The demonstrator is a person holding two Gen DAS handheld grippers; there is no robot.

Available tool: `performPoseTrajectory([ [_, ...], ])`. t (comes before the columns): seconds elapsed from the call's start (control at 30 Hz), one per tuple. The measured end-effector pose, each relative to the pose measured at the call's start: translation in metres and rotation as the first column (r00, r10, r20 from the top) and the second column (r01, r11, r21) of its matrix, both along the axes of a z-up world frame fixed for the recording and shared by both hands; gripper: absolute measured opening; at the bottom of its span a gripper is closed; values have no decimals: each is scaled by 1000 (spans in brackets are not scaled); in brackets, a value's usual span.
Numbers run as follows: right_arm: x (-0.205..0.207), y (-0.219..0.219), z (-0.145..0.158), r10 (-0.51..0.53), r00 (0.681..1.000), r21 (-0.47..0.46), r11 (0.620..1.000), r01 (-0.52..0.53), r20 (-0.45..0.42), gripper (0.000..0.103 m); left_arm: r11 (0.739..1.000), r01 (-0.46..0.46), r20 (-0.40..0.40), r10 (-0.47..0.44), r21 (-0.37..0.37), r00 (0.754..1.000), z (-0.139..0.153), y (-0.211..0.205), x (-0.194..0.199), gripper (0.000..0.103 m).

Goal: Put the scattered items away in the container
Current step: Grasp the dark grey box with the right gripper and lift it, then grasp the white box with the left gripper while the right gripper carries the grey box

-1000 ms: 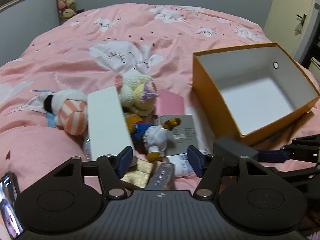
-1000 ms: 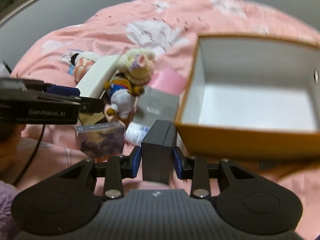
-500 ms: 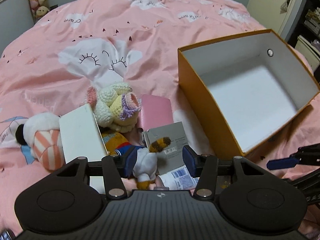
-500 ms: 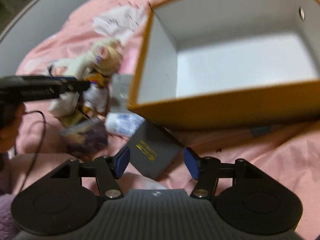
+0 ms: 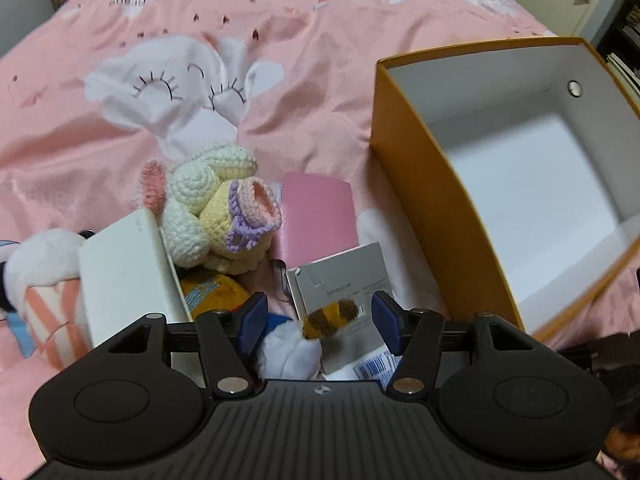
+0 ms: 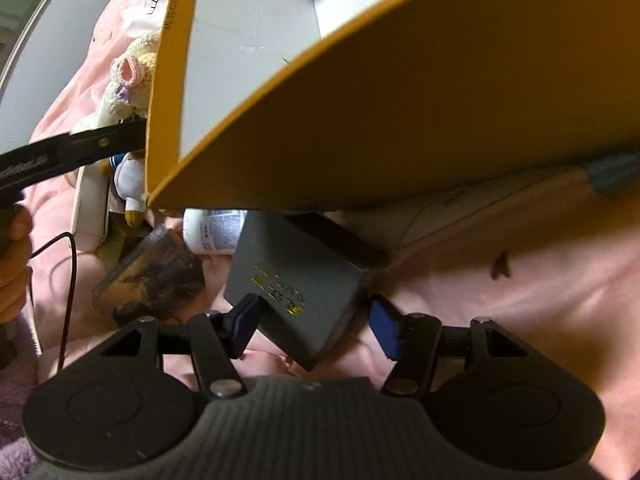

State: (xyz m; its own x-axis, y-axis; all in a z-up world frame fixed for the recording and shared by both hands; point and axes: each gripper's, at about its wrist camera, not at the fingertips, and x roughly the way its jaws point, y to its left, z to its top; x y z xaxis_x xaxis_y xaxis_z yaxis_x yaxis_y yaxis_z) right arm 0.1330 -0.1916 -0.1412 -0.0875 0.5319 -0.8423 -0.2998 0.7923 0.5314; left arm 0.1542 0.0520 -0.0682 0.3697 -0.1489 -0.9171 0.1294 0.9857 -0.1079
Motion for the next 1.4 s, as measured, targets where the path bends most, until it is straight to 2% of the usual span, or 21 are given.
performPoseTrajectory([
  [0.1,3,4,-4,2,1000,15,1000,-2,-22,69,1000,-4,-38,3,-12,999,-13,0,13,68],
  [0.23,7,7,-7,4,999,33,999,-2,-50,71,999,-10,-104,6,-41,995,-34,0,25,68],
  [0.33,8,9,-7,6,998,42,999,-3,-56,71,999,-11,-124,6,-41,992,-45,-3,28,68],
  [0.43,7,11,-4,8,999,47,999,-5,-54,71,1000,-2,-119,-2,-30,993,-44,-8,24,59],
  [0.53,5,12,6,10,999,40,999,-9,-36,65,998,1,-105,-7,-62,994,-34,-8,16,45],
  [0.6,2,13,16,18,1000,39,999,-18,-9,57,994,9,-99,-20,-104,995,-27,-9,10,42],
  [0.7,-2,13,34,20,999,55,998,-22,29,48,991,31,-69,-41,-131,997,-19,-14,2,35],
  [0.8,-4,6,43,7,998,97,995,-13,56,42,980,59,-48,-70,-190,996,-12,-19,-3,33],
  [0.93,-4,8,42,0,998,111,994,-8,65,43,990,42,-46,-48,-131,998,-21,-30,3,33],
  [1.03,-2,16,40,-3,998,119,993,-5,62,43,992,30,-52,-36,-124,998,-28,-33,4,33],
  [1.1,-2,20,41,1,998,120,993,-9,67,41,994,21,-45,-26,-109,999,-31,-32,4,27],
  [1.4,-9,22,60,24,990,86,996,-36,136,38,994,0,-23,-3,-106,1000,-19,-29,-9,20],
])
